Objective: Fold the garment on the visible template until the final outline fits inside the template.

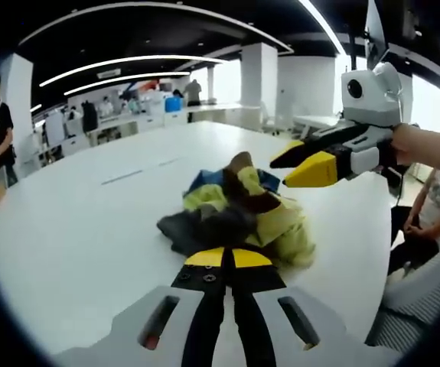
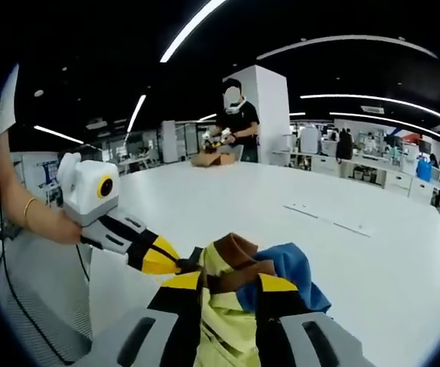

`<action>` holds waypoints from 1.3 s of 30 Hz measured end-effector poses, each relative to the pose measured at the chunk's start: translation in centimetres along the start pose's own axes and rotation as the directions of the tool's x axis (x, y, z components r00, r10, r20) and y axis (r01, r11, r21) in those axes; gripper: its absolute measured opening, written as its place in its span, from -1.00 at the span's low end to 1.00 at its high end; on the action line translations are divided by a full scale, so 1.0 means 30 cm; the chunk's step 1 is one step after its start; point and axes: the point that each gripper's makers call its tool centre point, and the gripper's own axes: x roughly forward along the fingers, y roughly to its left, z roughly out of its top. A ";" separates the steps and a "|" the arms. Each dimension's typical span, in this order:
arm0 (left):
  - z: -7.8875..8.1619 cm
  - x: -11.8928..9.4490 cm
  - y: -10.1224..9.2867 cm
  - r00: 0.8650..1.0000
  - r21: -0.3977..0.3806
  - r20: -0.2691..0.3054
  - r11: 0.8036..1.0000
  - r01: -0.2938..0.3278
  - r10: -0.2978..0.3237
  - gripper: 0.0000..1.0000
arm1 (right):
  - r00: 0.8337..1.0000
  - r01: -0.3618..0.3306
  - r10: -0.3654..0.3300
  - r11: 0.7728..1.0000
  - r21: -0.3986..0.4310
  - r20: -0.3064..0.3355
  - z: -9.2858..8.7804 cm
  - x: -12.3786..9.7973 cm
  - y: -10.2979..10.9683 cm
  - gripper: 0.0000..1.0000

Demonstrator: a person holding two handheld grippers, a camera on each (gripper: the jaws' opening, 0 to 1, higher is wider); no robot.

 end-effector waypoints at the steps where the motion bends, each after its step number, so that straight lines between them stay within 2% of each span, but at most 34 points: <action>1: 0.000 0.000 0.001 1.000 -0.001 0.000 1.000 0.000 0.000 -1.00 | 1.000 0.001 -0.001 1.000 0.000 -0.007 -0.006 -0.002 -0.006 -0.56; 8: 0.005 -0.007 0.013 1.000 -0.010 0.006 1.000 -0.007 0.007 -1.00 | 0.999 0.035 -0.035 0.999 -0.017 -0.032 -0.036 -0.004 -0.052 -0.67; 11: 0.008 -0.008 0.017 1.000 -0.012 0.010 1.000 -0.011 0.011 -1.00 | 0.997 0.044 -0.046 0.999 -0.028 -0.063 -0.063 0.003 -0.069 -0.71; 16: 0.014 -0.008 0.022 1.000 -0.010 0.020 1.000 -0.016 0.016 -1.00 | 0.995 0.058 -0.059 0.998 -0.007 -0.075 -0.088 0.010 -0.084 -0.78; 20: 0.014 -0.008 0.026 1.000 -0.013 0.018 1.000 -0.017 0.018 -1.00 | 0.995 0.066 -0.066 0.998 -0.002 -0.075 -0.098 0.016 -0.093 -0.94; 21: 0.013 -0.008 0.028 1.000 -0.013 0.017 1.000 -0.018 0.019 -1.00 | 0.995 0.067 -0.067 0.998 0.002 -0.071 -0.097 0.017 -0.095 -1.00; 30: 0.057 -0.045 0.075 0.998 -0.028 0.052 0.999 -0.040 0.041 -1.00 | 0.996 0.077 -0.076 0.997 0.013 -0.041 -0.061 0.000 -0.101 -1.00; 33: 0.096 -0.058 0.094 0.994 -0.156 0.106 0.988 -0.015 0.032 -1.00 | 0.996 0.080 -0.079 0.997 0.009 -0.031 -0.040 -0.010 -0.105 -1.00; 36: 0.105 -0.070 0.125 0.993 -0.133 0.099 0.990 -0.043 0.057 -1.00 | 0.997 0.076 -0.076 0.996 0.038 -0.010 -0.014 -0.015 -0.109 -1.00; 39: 0.131 -0.083 0.152 0.990 -0.155 0.122 0.987 -0.051 0.070 -1.00 | 0.996 0.086 -0.086 0.996 0.030 -0.004 0.011 -0.022 -0.121 -1.00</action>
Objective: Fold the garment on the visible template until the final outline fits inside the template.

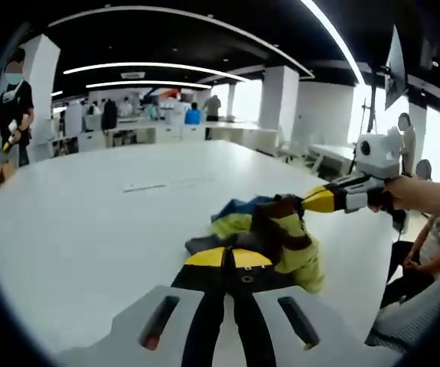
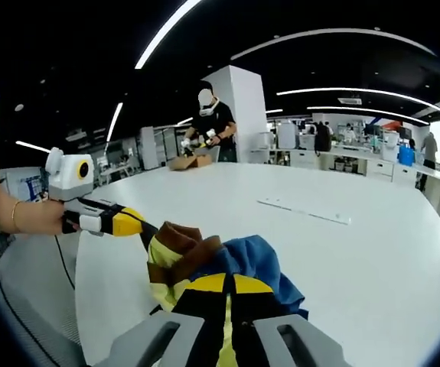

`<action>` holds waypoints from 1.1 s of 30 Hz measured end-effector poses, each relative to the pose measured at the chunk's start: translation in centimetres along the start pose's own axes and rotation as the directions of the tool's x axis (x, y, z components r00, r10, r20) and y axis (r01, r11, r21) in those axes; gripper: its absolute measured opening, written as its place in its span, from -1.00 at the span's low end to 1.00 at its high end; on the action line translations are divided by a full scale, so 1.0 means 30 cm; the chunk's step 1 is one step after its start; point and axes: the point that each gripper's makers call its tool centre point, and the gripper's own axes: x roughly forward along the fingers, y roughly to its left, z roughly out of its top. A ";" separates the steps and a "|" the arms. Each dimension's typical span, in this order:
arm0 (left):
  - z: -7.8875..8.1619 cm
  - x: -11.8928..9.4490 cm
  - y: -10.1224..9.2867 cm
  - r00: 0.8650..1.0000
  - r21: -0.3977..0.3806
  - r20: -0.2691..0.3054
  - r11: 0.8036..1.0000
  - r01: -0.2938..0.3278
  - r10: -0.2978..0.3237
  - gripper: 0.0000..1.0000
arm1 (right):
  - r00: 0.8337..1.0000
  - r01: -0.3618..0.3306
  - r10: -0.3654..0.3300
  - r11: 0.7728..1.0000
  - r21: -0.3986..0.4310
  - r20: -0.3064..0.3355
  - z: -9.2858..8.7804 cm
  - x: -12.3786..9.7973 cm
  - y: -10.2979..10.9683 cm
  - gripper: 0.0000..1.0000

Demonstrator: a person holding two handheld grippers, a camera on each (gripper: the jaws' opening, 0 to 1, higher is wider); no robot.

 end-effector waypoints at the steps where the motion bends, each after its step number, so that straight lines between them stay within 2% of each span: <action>1: 0.009 -0.002 0.006 1.000 -0.005 0.006 1.000 -0.001 0.001 -1.00 | 1.000 0.003 -0.003 1.000 0.000 0.008 0.014 -0.003 -0.005 -1.00; 13: 0.130 -0.004 0.071 0.997 0.033 0.072 0.999 -0.042 0.040 -1.00 | 0.996 0.081 -0.079 0.996 -0.042 0.048 0.135 -0.028 -0.122 -1.00; 19: 0.221 0.003 0.115 0.990 0.044 0.135 0.998 -0.054 0.047 -1.00 | 0.990 0.134 -0.130 0.988 -0.073 0.053 0.185 -0.031 -0.202 -1.00; 26: 0.278 0.026 0.175 0.988 0.086 0.142 0.993 -0.080 0.067 -1.00 | 0.979 0.202 -0.198 0.975 -0.092 0.056 0.219 -0.007 -0.285 -1.00; 33: 0.294 0.081 0.244 0.988 0.121 0.121 0.986 -0.113 0.098 -1.00 | 0.968 0.247 -0.242 0.967 -0.069 0.069 0.262 0.034 -0.366 -1.00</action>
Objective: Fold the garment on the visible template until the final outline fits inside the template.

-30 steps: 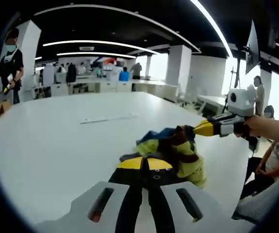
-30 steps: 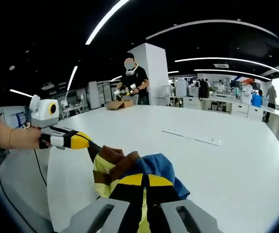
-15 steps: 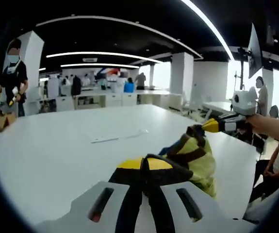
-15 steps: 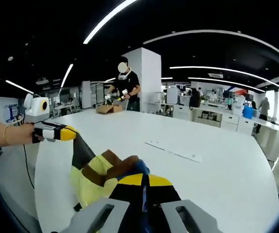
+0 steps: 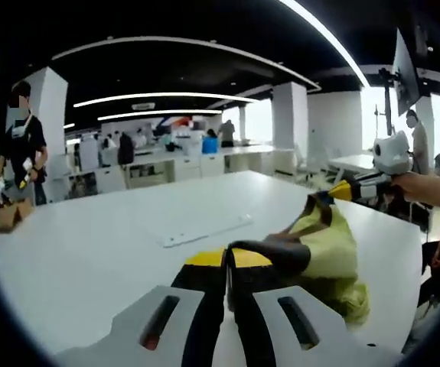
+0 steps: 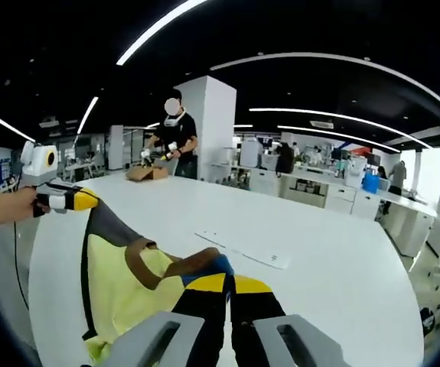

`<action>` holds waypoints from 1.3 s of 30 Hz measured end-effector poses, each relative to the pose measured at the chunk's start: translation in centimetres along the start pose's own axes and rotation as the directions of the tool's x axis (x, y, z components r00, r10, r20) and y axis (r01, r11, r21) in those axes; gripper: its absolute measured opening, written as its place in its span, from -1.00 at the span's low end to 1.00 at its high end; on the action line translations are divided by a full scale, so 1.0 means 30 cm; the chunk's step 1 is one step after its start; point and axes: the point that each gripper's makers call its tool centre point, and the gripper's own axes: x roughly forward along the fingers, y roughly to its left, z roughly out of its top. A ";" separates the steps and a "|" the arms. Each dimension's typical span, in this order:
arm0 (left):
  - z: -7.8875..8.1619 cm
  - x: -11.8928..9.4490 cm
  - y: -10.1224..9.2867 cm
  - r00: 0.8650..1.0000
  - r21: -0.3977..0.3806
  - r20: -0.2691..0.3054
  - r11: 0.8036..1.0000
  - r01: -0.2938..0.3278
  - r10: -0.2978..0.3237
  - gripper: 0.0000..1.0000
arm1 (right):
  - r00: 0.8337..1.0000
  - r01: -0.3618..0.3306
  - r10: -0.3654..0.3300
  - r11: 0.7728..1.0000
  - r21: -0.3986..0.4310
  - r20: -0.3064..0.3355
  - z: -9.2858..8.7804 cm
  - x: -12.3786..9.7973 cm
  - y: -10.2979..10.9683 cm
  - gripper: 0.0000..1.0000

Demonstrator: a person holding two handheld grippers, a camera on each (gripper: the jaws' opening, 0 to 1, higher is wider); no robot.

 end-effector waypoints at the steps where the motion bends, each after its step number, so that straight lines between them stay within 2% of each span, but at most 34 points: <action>1: -0.001 0.007 0.005 1.000 0.002 -0.003 1.000 -0.001 0.001 -1.00 | 1.000 0.007 -0.007 1.000 0.003 -0.001 0.002 0.013 -0.009 -1.00; 6: -0.018 0.055 0.055 0.999 0.000 -0.013 0.999 -0.038 0.038 -1.00 | 0.999 0.046 -0.045 0.999 0.009 -0.016 -0.009 0.066 -0.046 -1.00; 14: -0.051 0.163 0.116 0.996 0.015 -0.037 0.997 -0.079 0.080 -1.00 | 0.993 0.117 -0.115 0.990 0.083 -0.017 -0.031 0.155 -0.114 -1.00; 18: -0.086 0.230 0.147 0.992 0.032 -0.067 0.994 -0.101 0.103 -1.00 | 0.988 0.151 -0.149 0.982 0.115 -0.028 -0.058 0.218 -0.146 -1.00; 23: -0.134 0.296 0.175 0.989 0.026 -0.095 0.993 -0.115 0.117 -1.00 | 0.980 0.194 -0.184 0.969 0.152 -0.081 -0.134 0.293 -0.188 -1.00; 28: -0.203 0.353 0.198 0.982 0.024 -0.141 0.992 -0.124 0.126 -1.00 | 0.970 0.222 -0.199 0.958 0.181 -0.137 -0.218 0.349 -0.218 -1.00; 32: -0.245 0.388 0.205 0.978 0.001 -0.169 0.992 -0.126 0.124 -1.00 | 0.965 0.235 -0.203 0.951 0.202 -0.166 -0.270 0.380 -0.236 -1.00; 39: -0.322 0.438 0.210 0.966 0.014 -0.226 0.992 -0.129 0.129 -1.00 | 0.955 0.250 -0.202 0.943 0.219 -0.219 -0.355 0.429 -0.254 -1.00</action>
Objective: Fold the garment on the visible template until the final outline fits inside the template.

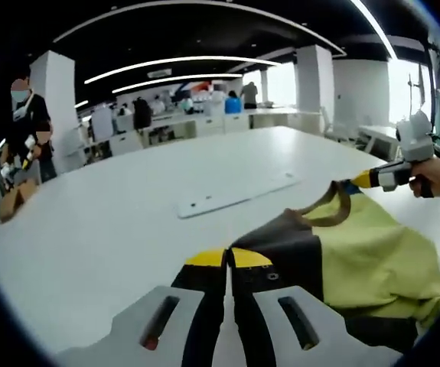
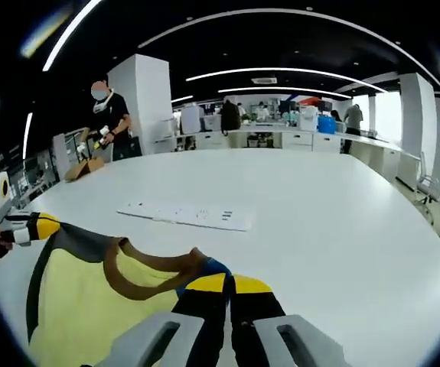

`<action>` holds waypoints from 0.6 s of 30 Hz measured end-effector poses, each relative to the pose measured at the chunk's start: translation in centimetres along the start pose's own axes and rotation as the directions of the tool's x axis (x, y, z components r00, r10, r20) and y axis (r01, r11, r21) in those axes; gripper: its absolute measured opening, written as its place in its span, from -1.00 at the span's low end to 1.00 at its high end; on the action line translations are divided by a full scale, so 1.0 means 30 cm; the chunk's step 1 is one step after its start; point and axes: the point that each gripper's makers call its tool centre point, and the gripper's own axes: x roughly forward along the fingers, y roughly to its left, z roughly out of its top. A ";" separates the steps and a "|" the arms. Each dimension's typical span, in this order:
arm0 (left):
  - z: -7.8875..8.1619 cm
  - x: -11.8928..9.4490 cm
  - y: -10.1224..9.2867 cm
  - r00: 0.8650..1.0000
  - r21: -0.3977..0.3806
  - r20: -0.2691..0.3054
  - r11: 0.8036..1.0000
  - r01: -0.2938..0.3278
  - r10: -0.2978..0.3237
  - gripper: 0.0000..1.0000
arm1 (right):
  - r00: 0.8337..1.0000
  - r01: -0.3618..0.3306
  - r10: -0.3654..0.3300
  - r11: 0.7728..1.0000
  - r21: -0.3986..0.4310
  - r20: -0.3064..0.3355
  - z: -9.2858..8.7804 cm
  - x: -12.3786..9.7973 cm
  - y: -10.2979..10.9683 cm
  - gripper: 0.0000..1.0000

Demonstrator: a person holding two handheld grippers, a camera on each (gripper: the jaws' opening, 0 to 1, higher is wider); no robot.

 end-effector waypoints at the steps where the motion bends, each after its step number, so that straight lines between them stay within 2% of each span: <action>1: -0.012 0.009 0.000 1.000 0.004 -0.012 1.000 0.000 0.000 -1.00 | 1.000 -0.003 0.003 1.000 -0.001 -0.006 -0.006 0.005 0.001 -1.00; 9: -0.071 0.037 0.012 0.998 0.016 -0.063 1.000 -0.007 0.008 -1.00 | 0.999 -0.009 0.009 1.000 -0.013 -0.032 -0.032 0.028 -0.002 -1.00; 14: -0.079 0.046 0.020 0.997 0.025 -0.073 1.000 -0.014 0.015 -1.00 | 0.999 -0.023 0.022 1.000 -0.019 -0.034 -0.029 0.031 -0.001 -1.00; 16: -0.070 0.039 0.018 0.997 0.041 -0.066 0.999 -0.022 0.025 -0.91 | 0.999 -0.036 0.035 0.999 -0.015 -0.037 -0.024 0.023 0.003 -1.00; 18: -0.054 0.026 0.014 0.999 0.040 -0.049 0.999 -0.019 0.021 -0.80 | 0.996 -0.085 0.085 0.996 -0.017 -0.021 -0.007 0.009 0.032 -0.89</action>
